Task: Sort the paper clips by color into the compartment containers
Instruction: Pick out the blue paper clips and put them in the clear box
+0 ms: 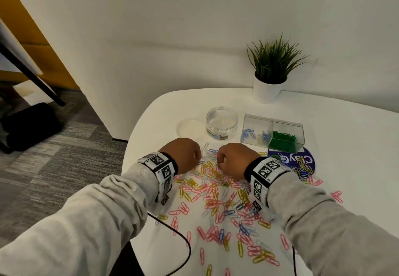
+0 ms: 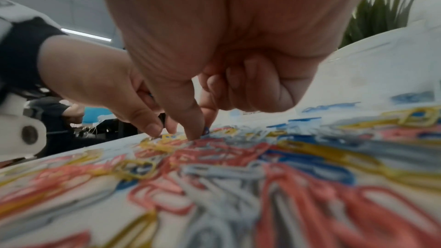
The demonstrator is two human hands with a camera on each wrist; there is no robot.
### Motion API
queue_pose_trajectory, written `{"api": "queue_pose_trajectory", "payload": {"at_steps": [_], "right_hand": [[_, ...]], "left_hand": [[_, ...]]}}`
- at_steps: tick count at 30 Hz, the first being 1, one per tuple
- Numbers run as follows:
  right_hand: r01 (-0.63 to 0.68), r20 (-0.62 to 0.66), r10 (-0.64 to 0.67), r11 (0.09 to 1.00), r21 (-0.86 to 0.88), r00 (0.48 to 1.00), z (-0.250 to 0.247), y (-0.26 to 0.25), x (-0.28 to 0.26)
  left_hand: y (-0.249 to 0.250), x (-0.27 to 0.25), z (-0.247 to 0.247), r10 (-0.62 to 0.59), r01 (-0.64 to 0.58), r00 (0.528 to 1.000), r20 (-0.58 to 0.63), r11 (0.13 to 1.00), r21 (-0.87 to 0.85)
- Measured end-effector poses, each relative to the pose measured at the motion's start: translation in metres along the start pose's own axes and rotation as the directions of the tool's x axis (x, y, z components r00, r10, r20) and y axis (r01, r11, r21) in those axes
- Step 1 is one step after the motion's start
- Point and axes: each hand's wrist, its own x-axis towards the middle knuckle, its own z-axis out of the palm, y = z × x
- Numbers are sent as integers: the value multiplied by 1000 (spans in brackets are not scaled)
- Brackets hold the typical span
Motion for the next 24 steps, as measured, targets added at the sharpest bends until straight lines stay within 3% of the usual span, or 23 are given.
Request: {"api": "queue_pose_trajectory", "payload": {"at_steps": [2, 4, 7, 9, 10, 11, 13, 15, 17, 19, 20, 22, 24], "right_hand": [[-22, -27, 24, 996, 90, 999, -3, 1, -1], [-57, -84, 85, 955, 289, 993, -8, 5, 0], [-108, -90, 216, 755, 647, 972, -18, 10, 4], [-141, -55, 277, 638, 757, 959, -24, 10, 9], [-150, -40, 279, 626, 766, 959, -27, 8, 11], [-153, -34, 264, 655, 740, 964, -29, 5, 16], [-129, -19, 171, 805, 579, 985, -30, -2, 24], [-113, -19, 128, 928, 355, 992, -25, -8, 33], [-94, -20, 100, 971, 220, 995, -18, -11, 39], [-71, -37, 73, 996, 63, 997, -13, -12, 43], [-64, -36, 64, 998, -1, 997, -10, -11, 45], [-72, -15, 71, 995, -67, 997, -5, -10, 50], [-88, 8, 89, 995, -51, 996, -3, -11, 53]], "left_hand": [[0, 0, -1, 11, -11, 1000, -12, 1000, -1], [3, 0, -2, 10, -10, 1000, -13, 1000, 2], [7, -1, 2, 20, -22, 999, 26, 998, 54], [9, -2, 5, 29, -33, 999, 37, 995, 95], [9, -2, 6, 34, -39, 999, 39, 992, 117], [9, -2, 7, 38, -44, 998, 42, 990, 136], [7, -3, 5, 35, -40, 998, 43, 991, 125], [1, -4, 0, -2, 2, 1000, 21, 1000, -17], [-5, -3, -8, -64, 64, 998, 10, 969, -237], [-10, -2, -16, -152, 158, 987, 49, 881, -446], [-12, -2, -18, -212, 230, 972, 98, 795, -561], [-16, -2, -22, -314, 360, 925, 216, 536, -764], [-22, -3, -23, -335, 385, 901, 276, 326, -863]]}}
